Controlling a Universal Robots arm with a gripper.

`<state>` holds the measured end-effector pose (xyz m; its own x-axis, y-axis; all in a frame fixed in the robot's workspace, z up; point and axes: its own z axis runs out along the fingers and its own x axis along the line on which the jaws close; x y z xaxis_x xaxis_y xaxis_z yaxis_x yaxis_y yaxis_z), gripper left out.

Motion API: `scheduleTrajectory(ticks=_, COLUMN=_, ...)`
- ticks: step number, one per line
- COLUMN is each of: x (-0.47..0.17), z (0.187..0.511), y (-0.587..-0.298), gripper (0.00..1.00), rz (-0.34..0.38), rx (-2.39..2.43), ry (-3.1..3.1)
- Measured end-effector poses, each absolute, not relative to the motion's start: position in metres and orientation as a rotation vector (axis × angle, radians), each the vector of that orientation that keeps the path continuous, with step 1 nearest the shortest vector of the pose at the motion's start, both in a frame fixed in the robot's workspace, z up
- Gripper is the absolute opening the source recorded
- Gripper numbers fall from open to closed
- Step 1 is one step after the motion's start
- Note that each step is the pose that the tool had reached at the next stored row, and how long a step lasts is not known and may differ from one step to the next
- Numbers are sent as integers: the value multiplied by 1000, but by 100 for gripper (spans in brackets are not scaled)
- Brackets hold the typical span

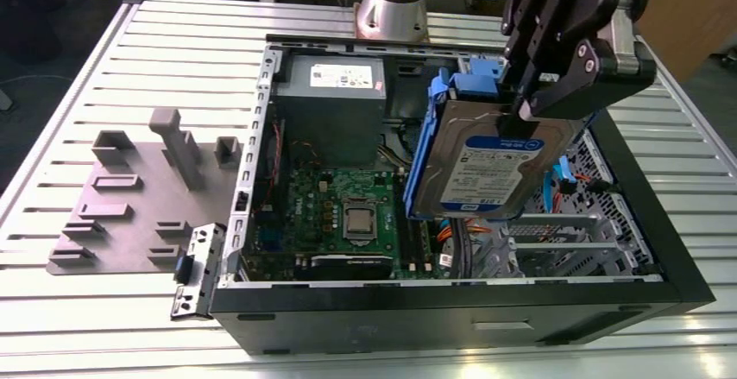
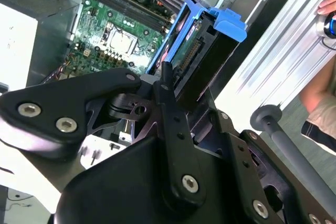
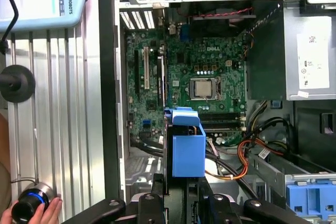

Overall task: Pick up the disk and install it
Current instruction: 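Pick up the disk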

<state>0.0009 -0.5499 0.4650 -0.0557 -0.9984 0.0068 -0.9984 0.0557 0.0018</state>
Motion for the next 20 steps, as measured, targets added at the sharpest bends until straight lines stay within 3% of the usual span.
scheduleTrajectory(ticks=20, x=24, z=461, y=-552, gripper=35, rz=5, rx=2154, ry=-2278)
